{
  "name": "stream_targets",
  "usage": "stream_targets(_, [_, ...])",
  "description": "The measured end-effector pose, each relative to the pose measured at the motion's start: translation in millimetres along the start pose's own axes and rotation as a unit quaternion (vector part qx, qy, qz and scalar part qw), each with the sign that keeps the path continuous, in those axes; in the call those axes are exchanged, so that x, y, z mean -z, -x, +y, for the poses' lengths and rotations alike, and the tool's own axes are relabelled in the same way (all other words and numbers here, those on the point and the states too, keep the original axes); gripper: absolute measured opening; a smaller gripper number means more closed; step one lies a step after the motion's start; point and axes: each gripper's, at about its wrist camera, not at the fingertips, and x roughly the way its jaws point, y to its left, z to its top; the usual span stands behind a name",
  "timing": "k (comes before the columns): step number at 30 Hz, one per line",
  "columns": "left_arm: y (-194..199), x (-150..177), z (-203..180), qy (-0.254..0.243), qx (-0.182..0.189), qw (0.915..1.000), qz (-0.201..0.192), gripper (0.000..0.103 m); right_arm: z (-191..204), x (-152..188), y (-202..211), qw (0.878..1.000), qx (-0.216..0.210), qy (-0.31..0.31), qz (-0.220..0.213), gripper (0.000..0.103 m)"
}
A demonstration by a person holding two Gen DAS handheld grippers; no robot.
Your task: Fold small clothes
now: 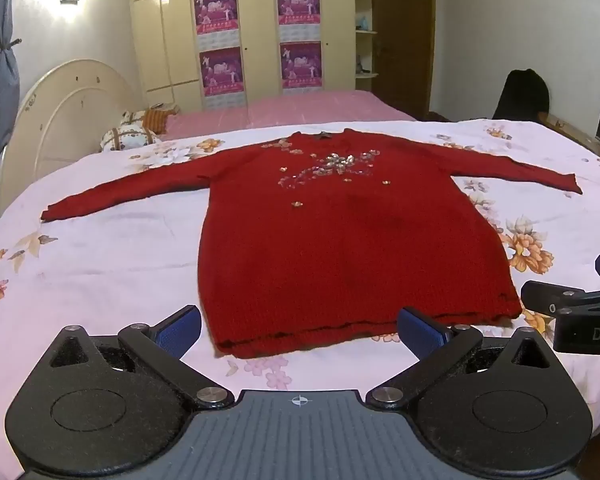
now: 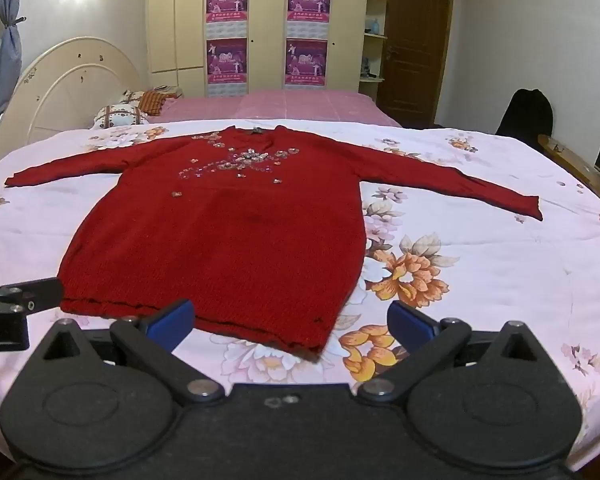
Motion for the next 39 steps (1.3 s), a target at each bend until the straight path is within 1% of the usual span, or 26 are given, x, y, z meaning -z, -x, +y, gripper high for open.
stream_targets(3, [2, 1, -2, 0.003, 0.001, 1.0, 0.0, 0.103, -1, -1, 1, 1.0, 0.0, -0.001, 0.0, 0.102])
stream_targets(4, [-3, -1, 3, 0.007, 0.007, 0.9999, 0.008, 0.103, -1, 0, 1, 1.0, -0.001, -0.001, -0.003, 0.102])
stream_targets(7, [-7, -1, 5, 0.007, 0.008, 0.9999, 0.007, 0.103, 0, -1, 1, 1.0, -0.002, 0.0, -0.004, 0.102])
stream_targets(12, [-2, -1, 1, 0.006, 0.003, 1.0, 0.001, 0.103, -2, -2, -3, 1.0, -0.002, 0.0, -0.006, 0.102])
stream_targets(14, [0, 1, 0, 0.006, 0.002, 1.0, 0.0, 0.103, -2, -2, 3, 1.0, -0.001, 0.0, -0.007, 0.102])
stream_targets(30, [-7, -4, 4, 0.016, -0.001, 0.9998, 0.006, 0.103, 1, -2, 1, 1.0, 0.002, 0.001, -0.003, 0.102])
stream_targets(39, [-9, -5, 3, 0.017, -0.002, 0.9998, 0.005, 0.103, 3, -5, -2, 1.0, -0.005, 0.003, -0.004, 0.102])
